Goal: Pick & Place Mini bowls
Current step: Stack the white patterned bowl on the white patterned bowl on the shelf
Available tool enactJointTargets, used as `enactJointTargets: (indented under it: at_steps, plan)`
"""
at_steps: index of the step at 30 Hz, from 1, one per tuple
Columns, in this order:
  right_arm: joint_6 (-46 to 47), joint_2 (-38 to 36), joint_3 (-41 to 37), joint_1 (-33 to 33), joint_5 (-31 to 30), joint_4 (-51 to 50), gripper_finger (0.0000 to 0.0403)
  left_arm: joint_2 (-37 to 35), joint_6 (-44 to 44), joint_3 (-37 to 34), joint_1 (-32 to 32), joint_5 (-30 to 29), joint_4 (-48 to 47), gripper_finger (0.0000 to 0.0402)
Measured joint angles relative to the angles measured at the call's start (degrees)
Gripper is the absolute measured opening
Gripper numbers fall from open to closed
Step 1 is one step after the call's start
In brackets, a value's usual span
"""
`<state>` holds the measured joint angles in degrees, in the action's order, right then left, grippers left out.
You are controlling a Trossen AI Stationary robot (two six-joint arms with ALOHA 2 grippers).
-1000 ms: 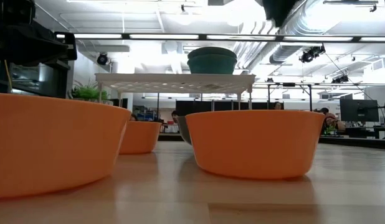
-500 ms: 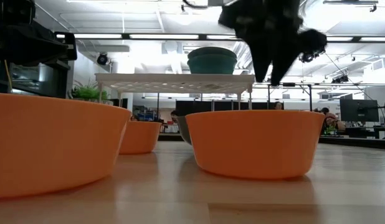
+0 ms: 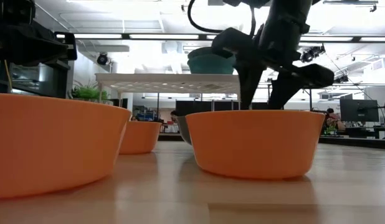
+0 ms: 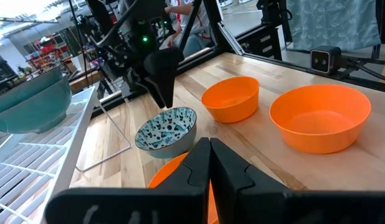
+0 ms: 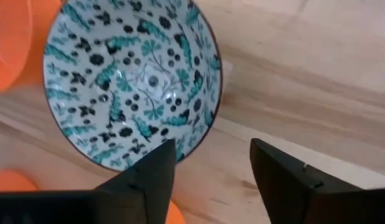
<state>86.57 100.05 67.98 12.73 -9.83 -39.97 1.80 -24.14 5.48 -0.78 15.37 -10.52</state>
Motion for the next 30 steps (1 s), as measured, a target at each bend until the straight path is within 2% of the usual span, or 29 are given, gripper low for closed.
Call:
enactJointTargets:
  at_steps: [4,8,22,30]
  plan:
    - [-0.1,0.0,0.0,-0.1,-1.3,0.0,0.0231,0.0,0.0,0.0,0.0,0.0,0.0,0.0]
    - [-0.4,0.0,0.0,-1.0,-2.4,0.0,0.0239,0.0,0.0,0.0,0.0,0.0,0.0,0.0]
    - [-1.5,2.3,-0.1,-3.3,-0.7,2.7,0.0214,0.0,0.0,0.0,0.0,0.0,0.0,0.0]
    - [0.3,2.4,-3.1,-3.3,0.8,8.0,0.0206,0.0,0.0,0.0,0.0,0.0,0.0,0.0]
